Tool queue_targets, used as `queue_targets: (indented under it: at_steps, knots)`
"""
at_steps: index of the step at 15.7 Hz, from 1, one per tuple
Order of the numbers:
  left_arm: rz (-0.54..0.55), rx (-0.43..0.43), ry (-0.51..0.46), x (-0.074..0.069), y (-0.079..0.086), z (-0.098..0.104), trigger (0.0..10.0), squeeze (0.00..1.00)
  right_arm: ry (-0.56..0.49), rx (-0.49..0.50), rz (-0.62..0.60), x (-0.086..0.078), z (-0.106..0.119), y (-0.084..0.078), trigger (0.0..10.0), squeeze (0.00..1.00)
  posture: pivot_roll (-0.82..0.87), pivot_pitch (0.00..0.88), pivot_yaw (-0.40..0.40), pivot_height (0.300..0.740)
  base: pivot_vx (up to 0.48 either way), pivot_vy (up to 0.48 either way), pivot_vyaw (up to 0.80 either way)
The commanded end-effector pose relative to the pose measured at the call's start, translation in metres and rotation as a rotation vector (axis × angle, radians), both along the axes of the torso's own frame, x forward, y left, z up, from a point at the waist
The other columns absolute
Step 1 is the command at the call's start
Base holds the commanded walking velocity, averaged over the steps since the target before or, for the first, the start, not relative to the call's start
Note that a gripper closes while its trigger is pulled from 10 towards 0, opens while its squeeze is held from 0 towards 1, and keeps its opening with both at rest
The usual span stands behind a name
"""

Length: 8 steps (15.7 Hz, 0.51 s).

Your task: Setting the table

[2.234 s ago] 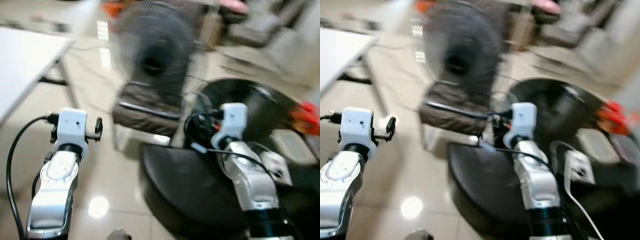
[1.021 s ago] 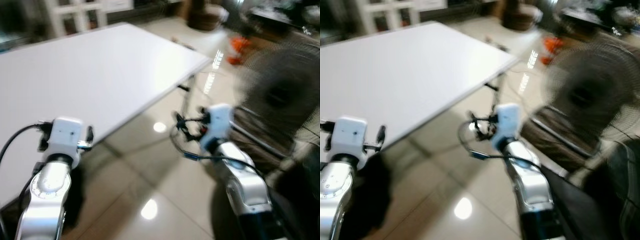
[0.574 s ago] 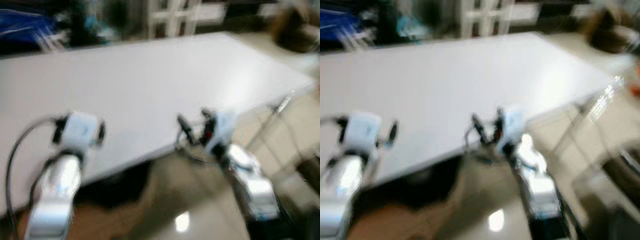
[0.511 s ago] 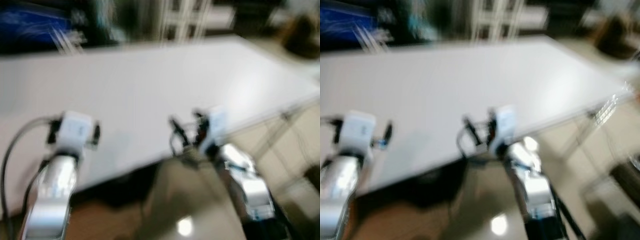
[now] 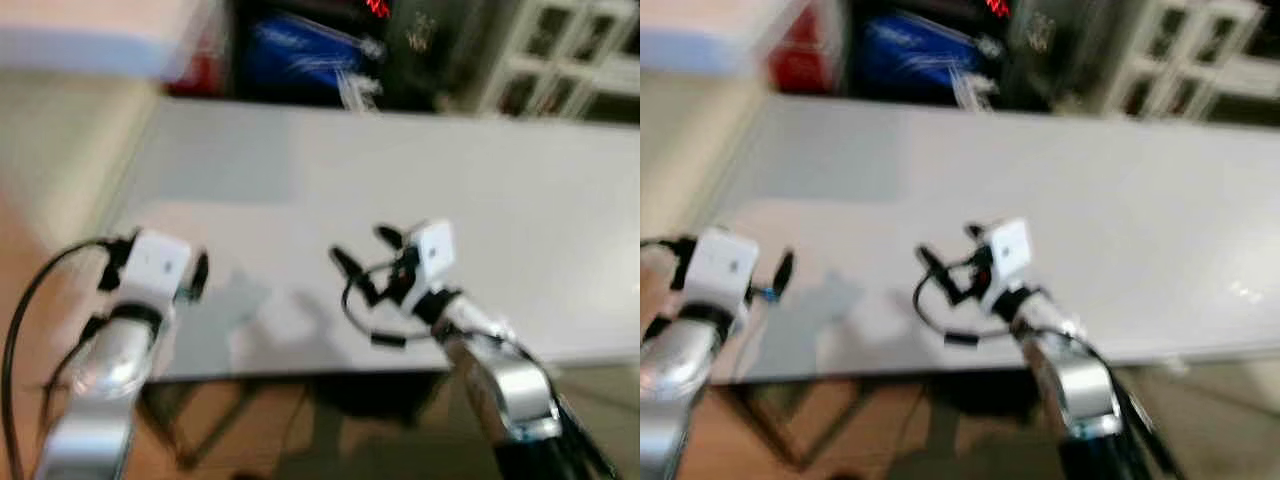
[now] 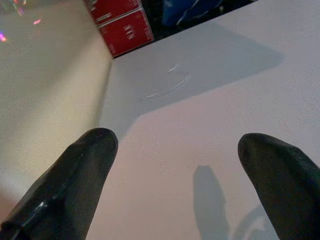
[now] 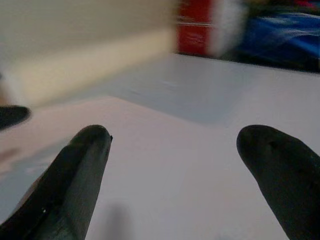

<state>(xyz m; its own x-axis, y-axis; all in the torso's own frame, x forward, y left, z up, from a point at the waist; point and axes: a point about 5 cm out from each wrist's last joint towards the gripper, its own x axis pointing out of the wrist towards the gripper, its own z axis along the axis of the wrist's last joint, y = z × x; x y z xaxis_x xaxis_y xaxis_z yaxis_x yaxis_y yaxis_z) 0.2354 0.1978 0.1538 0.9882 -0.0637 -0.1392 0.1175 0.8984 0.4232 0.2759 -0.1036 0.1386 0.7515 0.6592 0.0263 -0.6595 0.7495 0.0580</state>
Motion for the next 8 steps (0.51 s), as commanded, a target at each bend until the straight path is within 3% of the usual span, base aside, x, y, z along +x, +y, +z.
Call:
queue_targets:
  at_steps: [1, 4, 8]
  knots:
    - [-0.141, -0.033, 0.000, -0.006, -0.018, 0.003, 10.0, 0.00, 0.023, -0.013, 0.010, -0.004, -0.002, -0.016, 10.0, 1.00, 0.10, 0.000, -0.068, 0.740, 0.000, 0.480, 0.80]
    - [-0.129, -0.025, -0.012, -0.007, -0.010, 0.009, 10.0, 0.00, 0.032, -0.006, 0.046, -0.009, 0.000, -0.024, 10.0, 1.00, 0.09, 0.000, -0.072, 0.740, 0.000, 0.480, 0.80]
    - [-0.225, -0.038, 0.005, -0.011, -0.021, 0.010, 10.0, 0.00, 0.046, -0.025, 0.077, -0.014, -0.004, -0.023, 10.0, 1.00, 0.09, 0.000, -0.069, 0.740, 0.000, 0.480, 0.80]
